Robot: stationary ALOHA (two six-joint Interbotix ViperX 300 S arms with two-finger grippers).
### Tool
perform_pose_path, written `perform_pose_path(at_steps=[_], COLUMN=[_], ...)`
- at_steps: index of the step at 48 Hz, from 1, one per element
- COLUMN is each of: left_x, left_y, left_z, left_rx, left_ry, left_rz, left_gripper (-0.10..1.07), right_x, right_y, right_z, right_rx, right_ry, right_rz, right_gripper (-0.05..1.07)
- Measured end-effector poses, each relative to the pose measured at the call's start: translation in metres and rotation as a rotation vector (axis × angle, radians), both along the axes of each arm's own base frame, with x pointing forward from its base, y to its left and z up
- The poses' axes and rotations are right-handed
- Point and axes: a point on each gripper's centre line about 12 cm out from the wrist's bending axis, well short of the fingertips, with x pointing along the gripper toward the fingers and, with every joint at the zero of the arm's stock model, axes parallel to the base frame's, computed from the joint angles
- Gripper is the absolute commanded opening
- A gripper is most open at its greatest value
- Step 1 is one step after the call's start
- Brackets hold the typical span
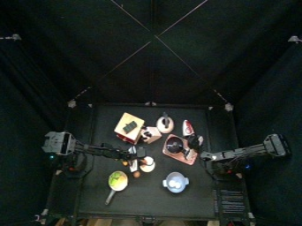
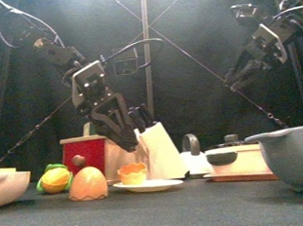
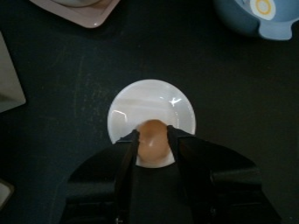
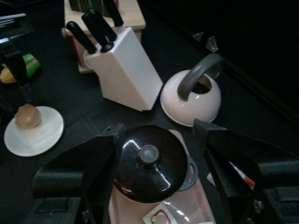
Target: Grab eggshell
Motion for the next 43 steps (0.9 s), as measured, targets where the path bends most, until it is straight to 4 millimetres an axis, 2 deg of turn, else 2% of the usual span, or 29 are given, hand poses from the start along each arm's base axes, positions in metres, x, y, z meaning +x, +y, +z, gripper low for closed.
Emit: perform_pose_path(at_steps=[8,13,22,36,43], left_x=[-0.012,-0.019,-0.024,-0.025,-0.025], left_y=[-0.027,-0.036,-0.040,-0.040,-0.039], left_z=[0.005,0.004,-0.003,-0.033,-0.041], left_rx=[-0.002,0.002,0.013,0.030,0.037], left_ry=[-0.009,0.009,0.054,0.150,0.170], left_rz=[-0.077,-0.103,-0.117,-0.120,-0.124], left_gripper=[0.94,1.03,1.04,1.03,1.04], right_x=[0.000,0.000,0.000,0.000,-0.001], right_y=[0.000,0.000,0.000,0.000,0.000], right_z=[-0.001,-0.001,-0.001,-0.001,-0.002], right_rx=[0.000,0.000,0.000,0.000,-0.001], right_ry=[0.002,0.002,0.002,0.003,0.006], right_rz=[0.000,0.000,0.000,0.000,0.000], right_gripper=[0.95,0.95,0.95,0.95,0.95])
